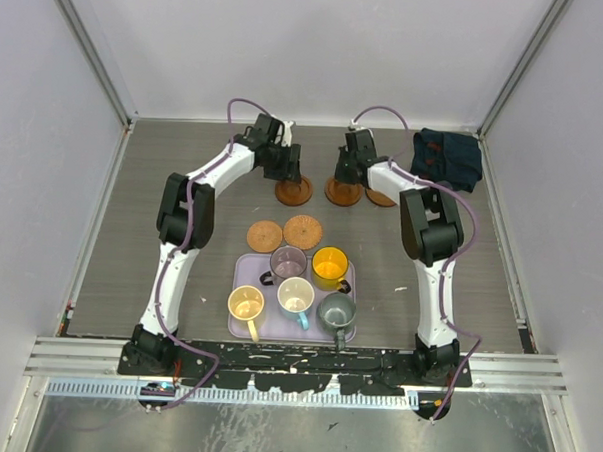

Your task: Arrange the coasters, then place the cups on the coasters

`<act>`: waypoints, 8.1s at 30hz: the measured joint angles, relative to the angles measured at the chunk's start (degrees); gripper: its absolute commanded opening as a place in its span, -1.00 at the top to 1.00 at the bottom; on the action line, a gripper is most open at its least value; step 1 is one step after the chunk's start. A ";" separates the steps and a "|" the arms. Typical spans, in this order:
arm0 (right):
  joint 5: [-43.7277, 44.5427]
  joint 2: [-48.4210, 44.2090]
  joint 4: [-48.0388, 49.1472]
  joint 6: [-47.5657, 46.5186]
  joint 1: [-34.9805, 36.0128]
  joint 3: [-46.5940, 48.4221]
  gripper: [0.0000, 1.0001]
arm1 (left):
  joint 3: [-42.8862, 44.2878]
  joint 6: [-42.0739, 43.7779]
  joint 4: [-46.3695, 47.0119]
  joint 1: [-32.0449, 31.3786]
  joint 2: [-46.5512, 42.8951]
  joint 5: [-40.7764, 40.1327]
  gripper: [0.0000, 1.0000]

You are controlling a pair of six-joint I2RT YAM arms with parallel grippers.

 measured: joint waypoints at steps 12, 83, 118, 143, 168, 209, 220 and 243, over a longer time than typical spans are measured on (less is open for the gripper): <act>0.00 0.20 0.35 0.02 2.03 0.00 0.99 | -0.02 -0.66 0.44 0.00 0.07 0.04 -0.11; 13.25 -48.78 -1.01 -1.62 2.49 -34.88 0.94 | -45.13 -1.97 10.88 -11.39 -35.93 -13.81 -0.90; 8.55 -52.43 1.99 -0.59 2.51 -39.08 0.95 | -29.16 -10.25 -7.63 -19.28 -19.82 -36.00 -0.96; 8.17 -52.00 0.70 -0.42 2.51 -39.06 0.96 | -37.77 -11.45 -1.86 3.04 -24.74 -28.50 -0.98; 8.39 -52.00 -0.20 0.28 2.51 -39.06 0.97 | -24.35 -8.26 -5.75 10.38 -16.11 -25.90 -0.96; 9.09 -53.68 -0.07 1.11 2.49 -42.21 0.98 | -57.44 -6.29 1.09 5.66 -48.74 -21.38 -0.92; 13.66 -57.27 -0.63 1.33 2.51 -43.89 0.95 | -58.64 -6.51 1.77 2.27 -48.19 -22.64 -0.89; 18.73 -60.52 -1.86 2.45 2.51 -44.52 0.93 | -56.30 -6.91 -0.52 1.99 -39.28 -29.24 -0.17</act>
